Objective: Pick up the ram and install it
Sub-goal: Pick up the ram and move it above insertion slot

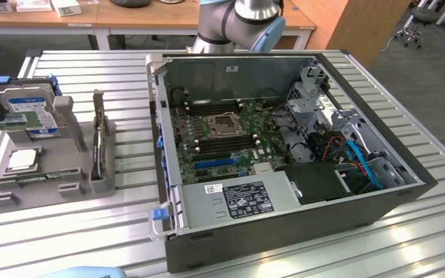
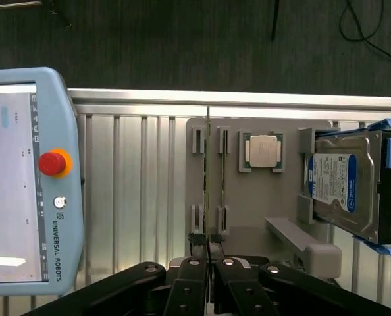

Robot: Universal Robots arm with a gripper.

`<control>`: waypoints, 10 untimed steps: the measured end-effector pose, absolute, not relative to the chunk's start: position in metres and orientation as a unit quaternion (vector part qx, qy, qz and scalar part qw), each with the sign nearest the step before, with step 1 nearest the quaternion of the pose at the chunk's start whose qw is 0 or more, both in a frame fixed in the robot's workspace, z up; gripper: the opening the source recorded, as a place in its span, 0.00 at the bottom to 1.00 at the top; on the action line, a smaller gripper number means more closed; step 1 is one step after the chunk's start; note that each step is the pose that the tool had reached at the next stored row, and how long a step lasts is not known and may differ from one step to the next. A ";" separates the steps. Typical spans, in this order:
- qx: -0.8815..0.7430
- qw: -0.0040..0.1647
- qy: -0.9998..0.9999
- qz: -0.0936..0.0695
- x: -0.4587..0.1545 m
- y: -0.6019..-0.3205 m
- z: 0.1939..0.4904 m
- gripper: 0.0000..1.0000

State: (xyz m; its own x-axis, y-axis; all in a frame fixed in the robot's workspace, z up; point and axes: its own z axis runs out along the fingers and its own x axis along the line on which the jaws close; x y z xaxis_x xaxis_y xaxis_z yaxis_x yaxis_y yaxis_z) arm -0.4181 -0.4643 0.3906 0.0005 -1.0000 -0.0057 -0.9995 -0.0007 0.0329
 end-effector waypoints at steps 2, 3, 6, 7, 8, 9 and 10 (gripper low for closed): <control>0.707 0.010 -0.707 -0.014 -0.418 -0.464 0.394 0.12; 0.707 0.010 -0.707 -0.014 -0.418 -0.464 0.396 0.12; 0.707 0.010 -0.707 -0.014 -0.418 -0.464 0.401 0.12; 0.707 0.010 -0.707 -0.014 -0.418 -0.464 0.403 0.12; 0.707 0.010 -0.707 -0.014 -0.418 -0.464 0.404 0.12; 0.707 0.010 -0.707 -0.014 -0.418 -0.464 0.405 0.12; 0.707 0.009 -0.707 -0.014 -0.418 -0.464 0.407 0.12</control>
